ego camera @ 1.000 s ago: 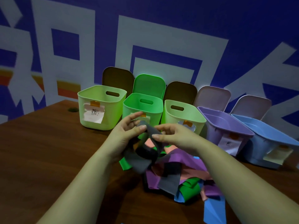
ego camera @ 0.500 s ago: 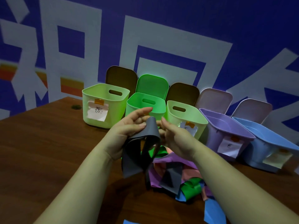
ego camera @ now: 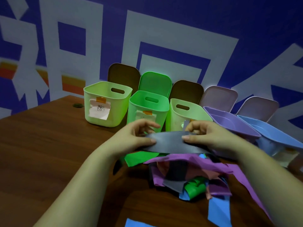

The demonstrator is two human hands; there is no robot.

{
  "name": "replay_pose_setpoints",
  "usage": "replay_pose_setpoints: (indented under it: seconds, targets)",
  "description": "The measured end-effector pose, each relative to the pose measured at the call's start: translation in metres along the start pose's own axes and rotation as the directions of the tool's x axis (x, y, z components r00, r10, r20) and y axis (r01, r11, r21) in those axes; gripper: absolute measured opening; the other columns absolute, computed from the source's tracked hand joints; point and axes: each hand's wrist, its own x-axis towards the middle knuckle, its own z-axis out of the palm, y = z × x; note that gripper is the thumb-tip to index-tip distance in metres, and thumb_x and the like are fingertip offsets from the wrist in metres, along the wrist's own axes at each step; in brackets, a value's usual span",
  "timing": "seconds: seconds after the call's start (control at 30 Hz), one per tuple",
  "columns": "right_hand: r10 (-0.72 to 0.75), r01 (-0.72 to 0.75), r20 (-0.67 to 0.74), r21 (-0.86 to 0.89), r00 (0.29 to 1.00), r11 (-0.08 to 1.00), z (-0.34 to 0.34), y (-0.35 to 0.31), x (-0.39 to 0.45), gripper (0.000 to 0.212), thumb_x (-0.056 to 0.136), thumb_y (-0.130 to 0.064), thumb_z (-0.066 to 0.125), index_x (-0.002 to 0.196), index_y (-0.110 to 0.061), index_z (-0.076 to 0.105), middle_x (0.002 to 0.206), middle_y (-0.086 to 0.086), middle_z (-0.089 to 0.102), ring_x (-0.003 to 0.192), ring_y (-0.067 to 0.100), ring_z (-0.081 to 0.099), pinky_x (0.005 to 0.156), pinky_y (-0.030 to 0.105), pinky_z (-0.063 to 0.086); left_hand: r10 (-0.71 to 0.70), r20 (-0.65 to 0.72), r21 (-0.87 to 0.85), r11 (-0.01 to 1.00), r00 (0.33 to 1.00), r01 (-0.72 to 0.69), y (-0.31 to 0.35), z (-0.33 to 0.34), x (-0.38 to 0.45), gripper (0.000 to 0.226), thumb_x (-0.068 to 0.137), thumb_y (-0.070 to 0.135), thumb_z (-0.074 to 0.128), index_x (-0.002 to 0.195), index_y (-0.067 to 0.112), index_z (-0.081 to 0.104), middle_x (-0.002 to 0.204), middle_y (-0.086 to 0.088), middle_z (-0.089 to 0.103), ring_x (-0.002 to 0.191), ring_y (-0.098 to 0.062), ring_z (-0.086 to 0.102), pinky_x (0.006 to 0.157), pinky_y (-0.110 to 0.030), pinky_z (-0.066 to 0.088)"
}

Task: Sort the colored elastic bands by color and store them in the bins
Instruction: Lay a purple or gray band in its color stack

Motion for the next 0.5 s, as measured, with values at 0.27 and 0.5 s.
replay_pose_setpoints:
  seconds: [0.27, 0.5]
  targets:
    - [0.044, -0.114, -0.129, -0.614, 0.991, 0.781, -0.035, 0.02, -0.043, 0.02, 0.075, -0.037, 0.074, 0.083, -0.025, 0.06, 0.084, -0.007, 0.066, 0.078, 0.009, 0.06, 0.068, 0.023, 0.046, -0.326, 0.16, 0.627, 0.763, 0.932, 0.159, -0.017, 0.009, 0.005, 0.02, 0.073, 0.035, 0.078, 0.079, 0.018, 0.068, 0.076, 0.004, 0.066, 0.07, -0.005, 0.058, 0.067, -0.027, 0.047]
    - [0.174, -0.256, -0.188, -0.726, 0.967, 0.639, -0.042, 0.075, -0.074, 0.026, 0.076, -0.044, 0.073, 0.095, -0.034, 0.058, 0.096, -0.012, 0.061, 0.087, 0.009, 0.058, 0.077, 0.028, 0.048, -0.251, 0.028, 0.572, 0.798, 0.968, 0.19, -0.022, 0.003, 0.006, 0.022, 0.062, 0.036, 0.08, 0.069, 0.02, 0.068, 0.065, 0.009, 0.067, 0.062, 0.001, 0.058, 0.063, -0.019, 0.045]
